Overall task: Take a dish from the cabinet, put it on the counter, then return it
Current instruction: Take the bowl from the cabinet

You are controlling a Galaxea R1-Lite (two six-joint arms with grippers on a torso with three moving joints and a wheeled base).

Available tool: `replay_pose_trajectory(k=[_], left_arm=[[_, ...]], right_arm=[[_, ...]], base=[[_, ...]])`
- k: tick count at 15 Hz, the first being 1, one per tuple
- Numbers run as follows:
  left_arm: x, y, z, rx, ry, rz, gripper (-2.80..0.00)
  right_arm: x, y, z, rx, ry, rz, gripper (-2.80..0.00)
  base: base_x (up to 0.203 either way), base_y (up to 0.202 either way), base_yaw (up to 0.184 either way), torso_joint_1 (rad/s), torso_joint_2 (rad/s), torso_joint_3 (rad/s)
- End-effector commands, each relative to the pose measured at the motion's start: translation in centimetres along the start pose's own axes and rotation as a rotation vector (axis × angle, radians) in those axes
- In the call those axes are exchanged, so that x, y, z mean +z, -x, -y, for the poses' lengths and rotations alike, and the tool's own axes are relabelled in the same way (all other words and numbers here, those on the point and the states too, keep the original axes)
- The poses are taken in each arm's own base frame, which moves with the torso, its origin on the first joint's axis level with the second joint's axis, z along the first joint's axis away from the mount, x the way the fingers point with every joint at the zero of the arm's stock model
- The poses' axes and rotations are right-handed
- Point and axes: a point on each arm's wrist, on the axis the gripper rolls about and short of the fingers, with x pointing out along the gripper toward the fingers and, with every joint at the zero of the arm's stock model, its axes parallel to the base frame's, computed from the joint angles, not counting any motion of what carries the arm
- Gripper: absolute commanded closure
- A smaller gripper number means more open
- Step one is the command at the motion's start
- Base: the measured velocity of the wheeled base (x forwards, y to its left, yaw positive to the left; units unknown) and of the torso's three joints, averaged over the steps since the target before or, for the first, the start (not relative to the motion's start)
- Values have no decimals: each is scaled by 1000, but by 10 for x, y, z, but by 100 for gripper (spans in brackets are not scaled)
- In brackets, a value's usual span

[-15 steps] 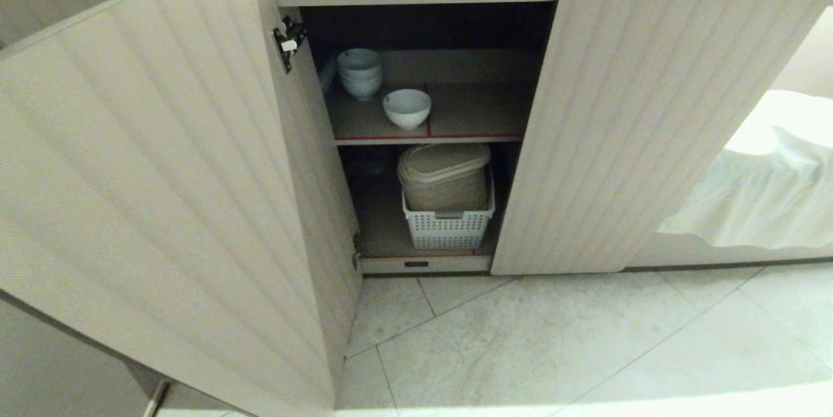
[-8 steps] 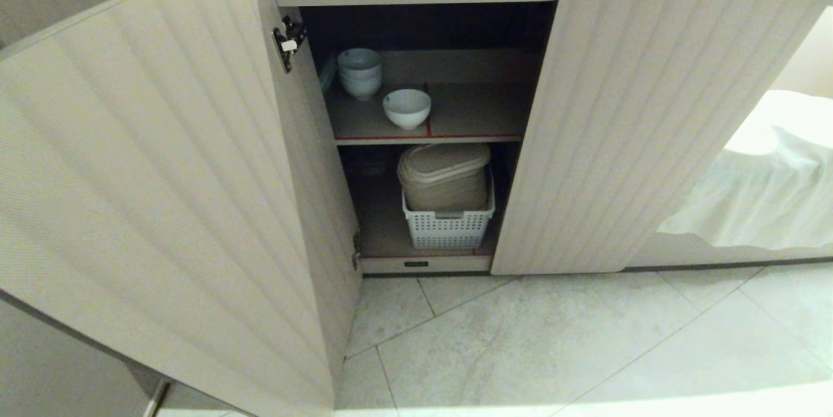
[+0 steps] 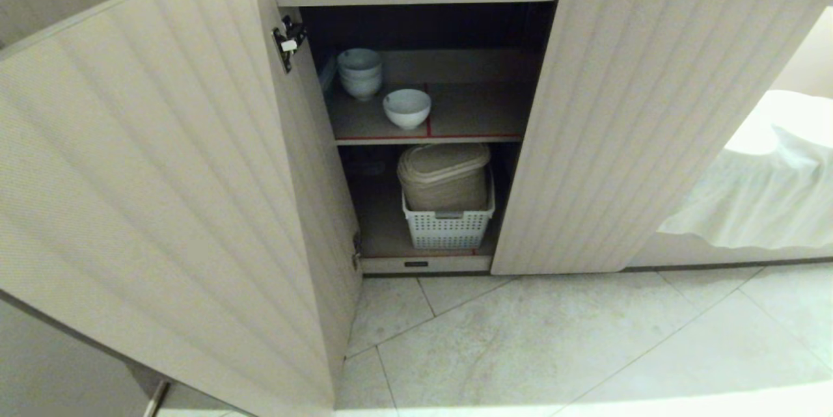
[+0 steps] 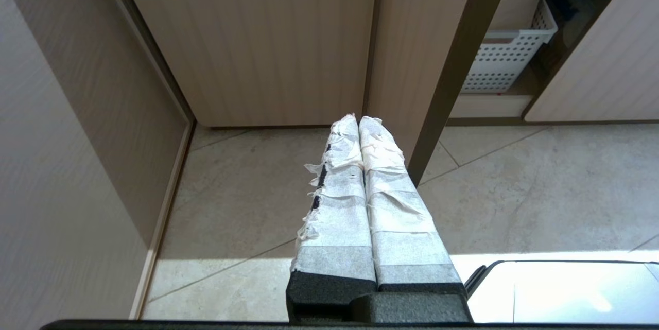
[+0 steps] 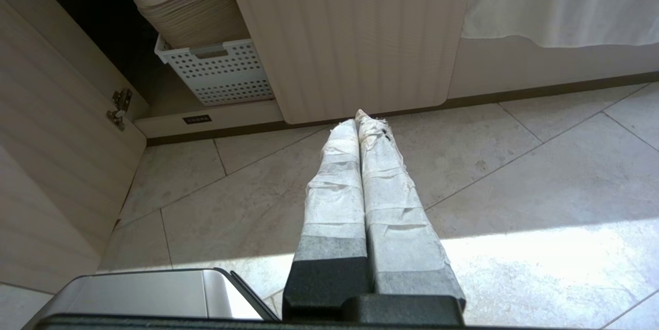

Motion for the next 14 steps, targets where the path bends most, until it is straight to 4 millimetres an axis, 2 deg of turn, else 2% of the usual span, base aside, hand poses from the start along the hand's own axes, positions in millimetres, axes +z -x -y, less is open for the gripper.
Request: replay_pose_trajectory(k=[1,14], left_arm=[[0,0,0,-1,0,-1,0],[0,0,0,1,0,0,0]], right_arm=[[0,0,0,0,0,0,0],[0,0,0,0,0,0,0]], base=[[0,0,0,0,0,0],[0,0,0,0,0,0]])
